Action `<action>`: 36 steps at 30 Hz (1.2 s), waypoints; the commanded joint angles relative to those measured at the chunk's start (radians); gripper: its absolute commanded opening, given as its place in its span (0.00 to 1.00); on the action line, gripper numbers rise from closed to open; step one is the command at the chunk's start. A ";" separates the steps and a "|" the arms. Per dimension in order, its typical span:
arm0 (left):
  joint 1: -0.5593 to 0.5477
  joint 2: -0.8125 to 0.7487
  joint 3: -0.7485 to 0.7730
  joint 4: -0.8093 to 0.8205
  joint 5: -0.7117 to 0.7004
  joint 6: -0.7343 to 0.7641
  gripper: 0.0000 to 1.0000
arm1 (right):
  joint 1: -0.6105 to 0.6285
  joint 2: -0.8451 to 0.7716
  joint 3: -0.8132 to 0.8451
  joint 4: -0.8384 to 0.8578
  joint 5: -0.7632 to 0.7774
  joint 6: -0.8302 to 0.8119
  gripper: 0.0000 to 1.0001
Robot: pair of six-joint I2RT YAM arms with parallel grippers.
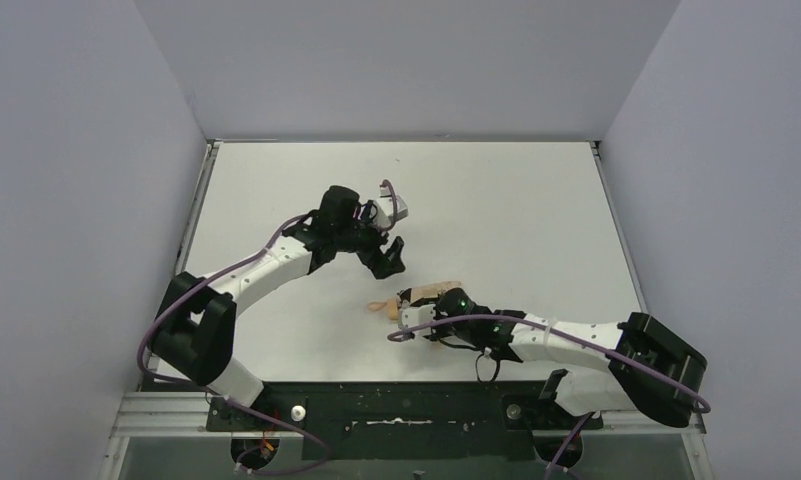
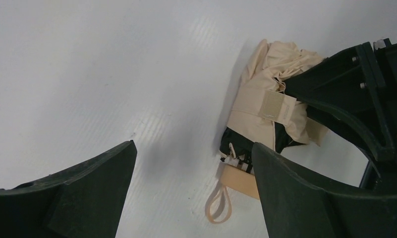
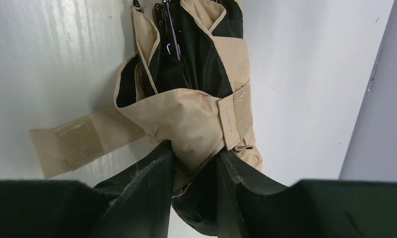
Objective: Put away the umbrella
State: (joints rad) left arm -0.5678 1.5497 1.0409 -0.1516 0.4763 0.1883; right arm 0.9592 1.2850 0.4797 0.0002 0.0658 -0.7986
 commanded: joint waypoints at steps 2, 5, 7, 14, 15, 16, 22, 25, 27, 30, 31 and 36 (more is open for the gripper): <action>-0.031 0.057 0.043 -0.056 0.166 -0.024 0.84 | 0.061 -0.020 -0.102 0.009 0.110 -0.032 0.12; -0.060 0.115 0.066 -0.091 0.176 -0.017 0.84 | 0.085 -0.038 -0.138 0.087 0.160 -0.063 0.12; -0.080 0.144 0.074 -0.106 0.185 -0.009 0.84 | 0.097 -0.047 -0.154 0.112 0.181 -0.075 0.11; -0.103 0.204 0.084 -0.097 0.267 -0.008 0.84 | 0.116 -0.038 -0.164 0.149 0.195 -0.079 0.11; -0.103 0.212 0.085 -0.094 0.279 -0.009 0.84 | 0.117 -0.035 -0.164 0.150 0.195 -0.080 0.11; -0.104 0.220 0.087 -0.091 0.290 -0.011 0.84 | 0.119 -0.032 -0.164 0.151 0.196 -0.081 0.11; -0.119 0.269 0.095 -0.092 0.293 0.002 0.84 | 0.122 -0.037 -0.165 0.158 0.200 -0.081 0.11; -0.134 0.303 0.109 -0.093 0.293 0.009 0.84 | 0.124 -0.036 -0.164 0.163 0.198 -0.078 0.11; -0.145 0.327 0.119 -0.116 0.289 0.024 0.82 | 0.123 -0.034 -0.164 0.164 0.200 -0.076 0.11; -0.160 0.364 0.134 -0.146 0.295 0.041 0.79 | 0.124 -0.033 -0.163 0.169 0.202 -0.076 0.11; -0.166 0.375 0.140 -0.158 0.295 0.048 0.76 | 0.125 -0.031 -0.162 0.173 0.201 -0.075 0.11; -0.194 0.418 0.182 -0.256 0.219 0.116 0.51 | 0.123 -0.029 -0.158 0.182 0.206 -0.053 0.12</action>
State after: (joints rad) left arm -0.7326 1.9308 1.1687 -0.2985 0.7151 0.2260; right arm 1.0752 1.2400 0.3355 0.1902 0.2535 -0.8772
